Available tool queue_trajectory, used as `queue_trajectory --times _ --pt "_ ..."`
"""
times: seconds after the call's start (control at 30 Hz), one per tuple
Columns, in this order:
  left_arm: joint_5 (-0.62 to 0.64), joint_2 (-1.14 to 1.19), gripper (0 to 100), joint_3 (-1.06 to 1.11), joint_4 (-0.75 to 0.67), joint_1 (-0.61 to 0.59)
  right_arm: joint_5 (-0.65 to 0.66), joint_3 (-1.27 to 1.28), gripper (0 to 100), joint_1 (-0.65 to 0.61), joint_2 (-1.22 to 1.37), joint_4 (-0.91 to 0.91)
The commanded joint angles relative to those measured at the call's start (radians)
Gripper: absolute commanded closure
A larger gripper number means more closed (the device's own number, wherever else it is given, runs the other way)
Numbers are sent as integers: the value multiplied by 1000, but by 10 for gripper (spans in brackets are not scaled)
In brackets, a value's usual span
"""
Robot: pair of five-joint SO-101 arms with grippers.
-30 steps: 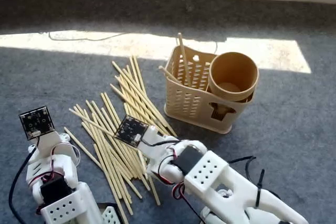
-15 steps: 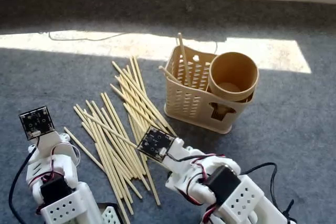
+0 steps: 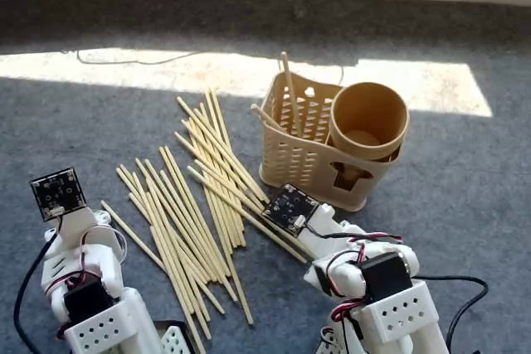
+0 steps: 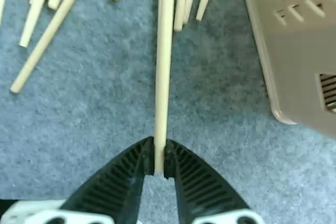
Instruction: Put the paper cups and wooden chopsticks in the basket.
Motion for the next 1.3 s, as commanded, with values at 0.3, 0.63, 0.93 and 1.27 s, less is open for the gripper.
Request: queue_trajectory --times 0.3,0.63,0.93,1.27 --pt "-6 -8 990 19 6 -5 103 107 992 28 -7 1" --pt "-6 -8 990 19 6 -4 44 104 989 15 162 -42" --pt "-6 -8 990 19 6 -4 -129 38 810 -36 246 -90" --pt "-6 -8 989 19 6 -4 -270 -142 793 -173 249 -99"
